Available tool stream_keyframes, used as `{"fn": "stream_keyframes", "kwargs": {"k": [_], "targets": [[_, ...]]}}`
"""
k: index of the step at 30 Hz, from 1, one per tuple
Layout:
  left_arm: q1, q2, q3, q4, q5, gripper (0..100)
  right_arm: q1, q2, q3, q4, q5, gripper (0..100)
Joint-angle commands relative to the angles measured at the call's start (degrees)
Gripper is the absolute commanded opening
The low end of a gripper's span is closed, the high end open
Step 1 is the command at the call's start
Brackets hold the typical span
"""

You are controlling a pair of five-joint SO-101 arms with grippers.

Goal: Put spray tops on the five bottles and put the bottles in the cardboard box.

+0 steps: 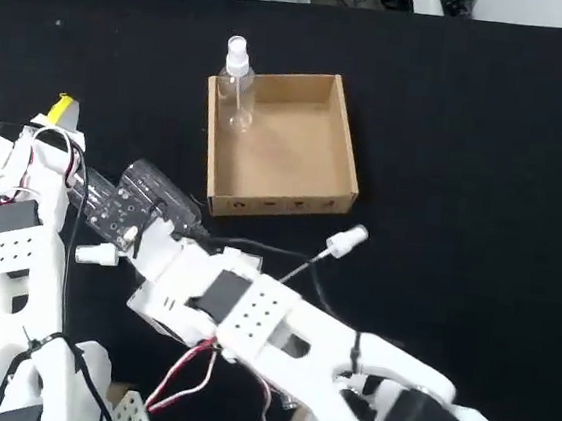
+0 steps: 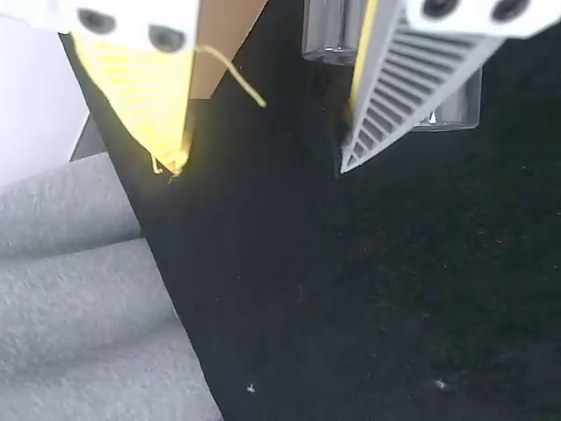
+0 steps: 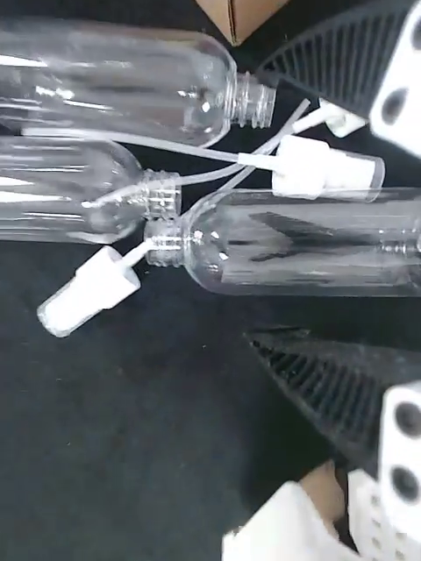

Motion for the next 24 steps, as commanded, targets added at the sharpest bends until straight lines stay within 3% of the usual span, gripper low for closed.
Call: {"fn": "stream_keyframes", "kwargs": {"k": [1,8,14,20,24], "targets": [[-0.7,-2.0,-1.6,-1.2,0.1,25,-0.9,2.8,-3.5,-1.7,-0.1,36.0],[-0.7,-2.0,-1.6,-1.2,0.1,25,-0.8,8.1,-5.5,-1.5,-0.1,35.8],[-0.8,-2.0,-1.6,-1.2,0.1,25,-0.8,8.9,-7.3,0.1,0.0,26.3],[-0.8,-2.0,-1.6,-1.2,0.1,25,-0.8,8.9,-7.3,0.4,0.0,24.1],[-0.8,-2.0,-1.6,-1.2,0.1,25,-0.2,8.4,-7.3,0.4,0.0,16.2]]}}
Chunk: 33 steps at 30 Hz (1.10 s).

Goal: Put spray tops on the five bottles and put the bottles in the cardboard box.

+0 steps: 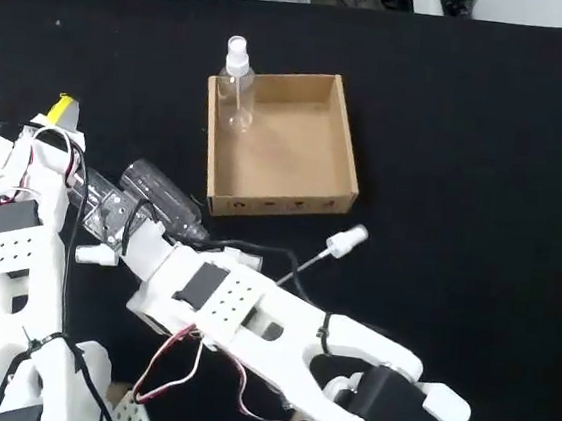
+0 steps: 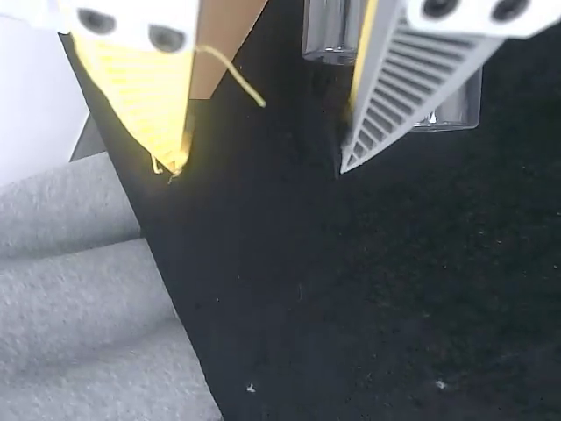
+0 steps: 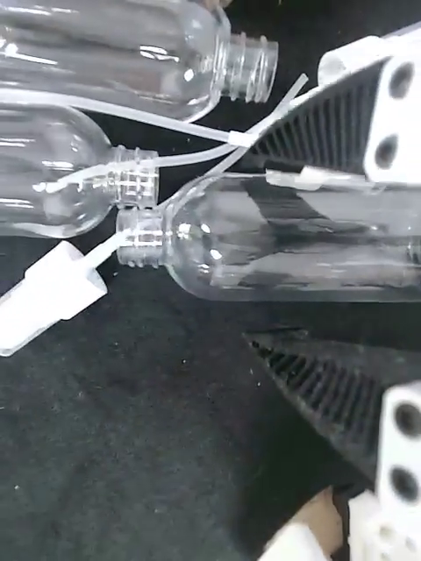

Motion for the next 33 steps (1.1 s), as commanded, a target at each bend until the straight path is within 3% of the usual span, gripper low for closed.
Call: {"fn": "stream_keyframes", "kwargs": {"k": [1,6,16,23,29,33], "targets": [[-0.8,-2.0,-1.6,-1.2,0.1,25,0.3,-0.7,-3.9,0.7,0.0,14.7],[-0.8,-2.0,-1.6,-1.2,0.1,25,2.8,-0.7,-4.8,3.4,3.4,13.5],[-0.7,-2.0,-1.6,-1.2,0.1,25,3.1,-0.7,-18.1,25.8,3.7,13.1],[-0.7,-2.0,-1.6,-1.2,0.1,25,7.0,-0.7,-22.4,32.5,3.8,13.1],[-0.7,-2.0,-1.6,-1.2,0.1,25,10.5,-1.2,-23.0,36.7,14.0,13.1],[-0.7,-2.0,-1.6,-1.2,0.1,25,11.9,-3.9,-23.3,41.7,15.4,13.1]]}}
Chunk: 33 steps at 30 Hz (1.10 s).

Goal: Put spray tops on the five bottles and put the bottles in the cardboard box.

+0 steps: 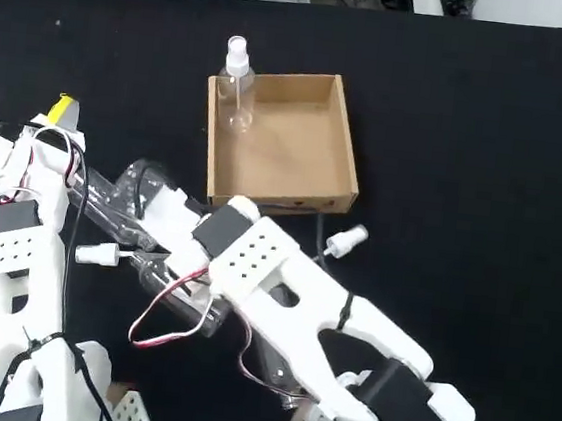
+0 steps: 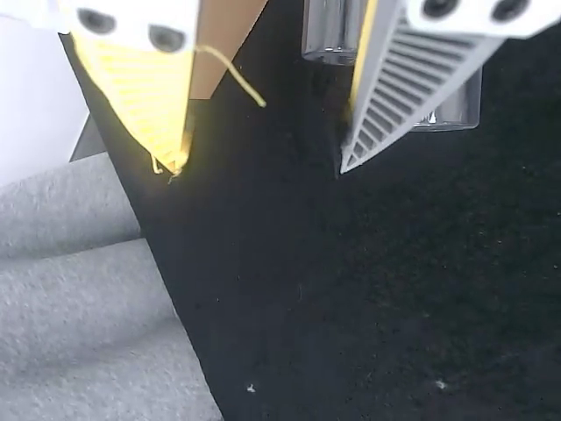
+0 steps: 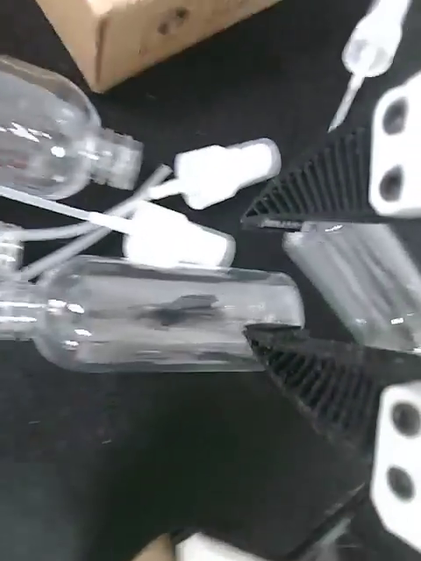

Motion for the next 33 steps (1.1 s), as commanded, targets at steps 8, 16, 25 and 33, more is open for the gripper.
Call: {"fn": "stream_keyframes", "kwargs": {"k": [8,16,25,33], "targets": [[-0.7,-2.0,-1.5,-1.2,0.1,25,5.5,-12.7,-4.2,10.5,3.7,13.1],[-0.7,-2.0,-1.5,-1.2,0.1,25,7.5,-17.9,-4.0,14.3,4.1,13.3],[-0.8,-2.0,-1.6,-1.2,0.1,25,4.3,-18.2,3.2,6.1,-1.7,25.7],[-0.8,-2.0,-1.6,-1.2,0.1,25,2.6,-18.3,4.7,4.2,-7.8,27.7]]}}
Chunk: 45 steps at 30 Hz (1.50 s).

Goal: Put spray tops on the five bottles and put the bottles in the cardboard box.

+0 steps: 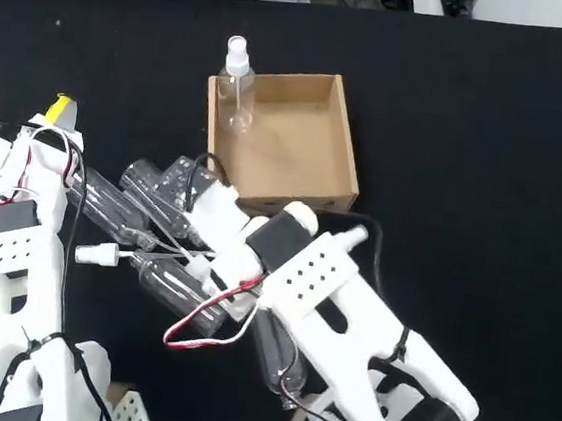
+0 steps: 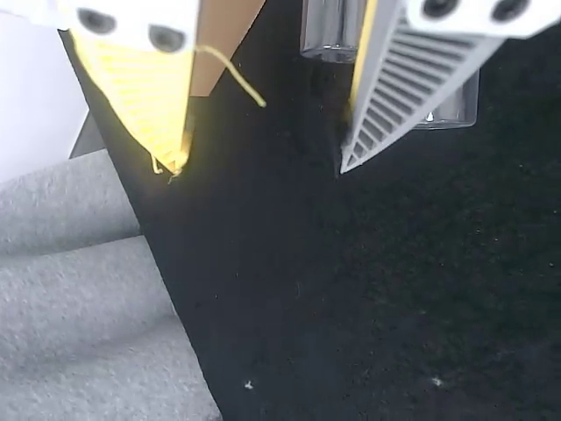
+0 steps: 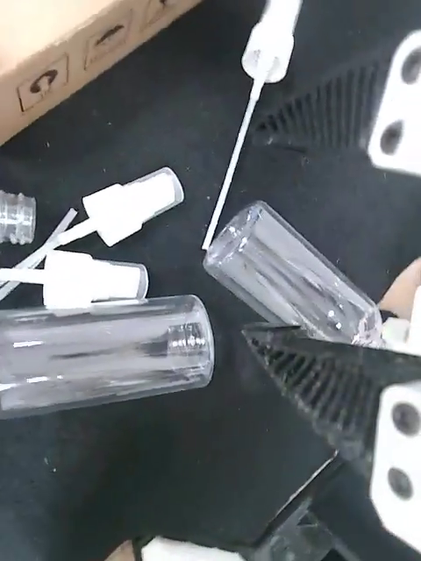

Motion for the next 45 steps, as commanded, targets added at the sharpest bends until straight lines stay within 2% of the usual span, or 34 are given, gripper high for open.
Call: {"fn": "stream_keyframes", "kwargs": {"k": [1,8,15,30,34,42,45], "targets": [[-0.5,-2.0,-1.6,-1.2,0.1,25,-4.0,-3.0,0.1,-5.2,-3.0,27.6],[-1.8,-2.0,-1.6,-1.2,0.1,25,-13.5,-0.1,7.5,-21.5,-3.2,27.6],[-1.8,-2.0,-1.6,-1.2,0.1,25,-14.1,9.8,7.3,-30.4,-2.9,27.6],[-1.8,-2.0,-1.6,-1.3,0.1,25,-14.1,22.8,-0.3,-32.0,-2.8,27.9],[-1.8,-1.5,-1.0,-4.4,0.1,25,-14.0,25.8,-0.4,-35.1,-2.8,27.6],[-1.8,-1.5,-1.0,-4.6,0.1,25,-14.0,27.6,-0.3,-34.7,-2.9,27.3],[-1.9,-1.5,-1.0,-4.5,0.1,25,-14.0,27.0,-0.6,-33.0,-2.9,20.2]]}}
